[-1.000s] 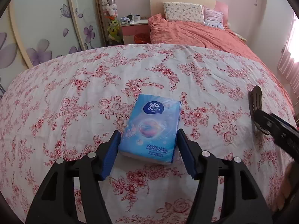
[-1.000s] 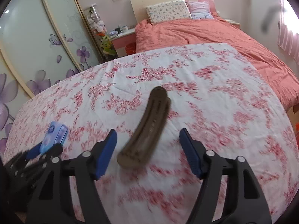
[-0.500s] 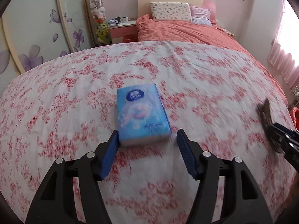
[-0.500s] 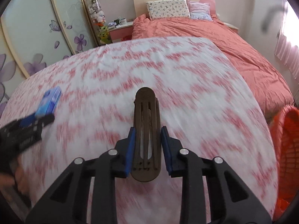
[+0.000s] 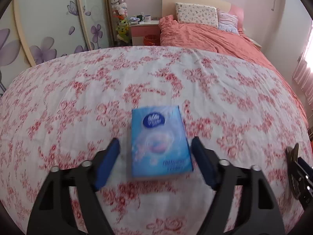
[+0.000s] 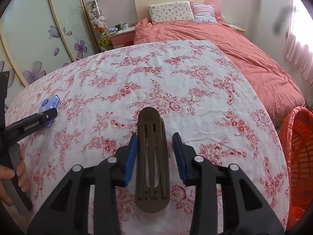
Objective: Collect trash
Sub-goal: 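Grasp the brown hair clip with the right gripper while the left grasps the blue tissue pack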
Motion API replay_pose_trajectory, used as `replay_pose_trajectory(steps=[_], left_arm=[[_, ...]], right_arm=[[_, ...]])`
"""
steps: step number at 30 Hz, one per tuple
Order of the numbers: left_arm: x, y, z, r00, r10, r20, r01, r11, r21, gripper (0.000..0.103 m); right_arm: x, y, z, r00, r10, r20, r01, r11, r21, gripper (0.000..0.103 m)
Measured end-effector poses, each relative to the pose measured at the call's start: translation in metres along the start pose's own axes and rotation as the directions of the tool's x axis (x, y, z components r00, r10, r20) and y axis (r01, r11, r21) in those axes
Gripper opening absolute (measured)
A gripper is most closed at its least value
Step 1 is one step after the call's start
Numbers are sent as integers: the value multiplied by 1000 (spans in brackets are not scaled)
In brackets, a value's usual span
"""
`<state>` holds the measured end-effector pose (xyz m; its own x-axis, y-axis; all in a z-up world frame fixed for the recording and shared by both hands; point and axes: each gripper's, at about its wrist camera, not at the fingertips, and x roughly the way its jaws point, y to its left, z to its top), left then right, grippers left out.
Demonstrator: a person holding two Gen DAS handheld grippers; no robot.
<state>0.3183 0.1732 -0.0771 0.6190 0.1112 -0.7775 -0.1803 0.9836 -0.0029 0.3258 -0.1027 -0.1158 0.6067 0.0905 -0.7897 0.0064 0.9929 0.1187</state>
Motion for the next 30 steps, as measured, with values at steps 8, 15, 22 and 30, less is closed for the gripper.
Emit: replay_pose_trajectory(steps=[8, 15, 22, 30], left_arm=[[-1, -1, -1, 1000, -13, 8, 13, 1000, 23, 55], [-7, -4, -7, 1000, -24, 4, 24, 999, 40, 54], [-17, -5, -24, 999, -53, 6, 52, 996, 77, 55], [-16, -10, -23, 999, -41, 5, 41, 996, 81, 56]], right_arm=[[3, 4, 2, 1000, -1, 1, 1, 1000, 0, 30], [6, 7, 4, 1000, -11, -3, 11, 1000, -16, 31], [5, 5, 3, 1000, -8, -4, 8, 1000, -13, 31], [5, 6, 3, 1000, -15, -5, 15, 1000, -17, 31]])
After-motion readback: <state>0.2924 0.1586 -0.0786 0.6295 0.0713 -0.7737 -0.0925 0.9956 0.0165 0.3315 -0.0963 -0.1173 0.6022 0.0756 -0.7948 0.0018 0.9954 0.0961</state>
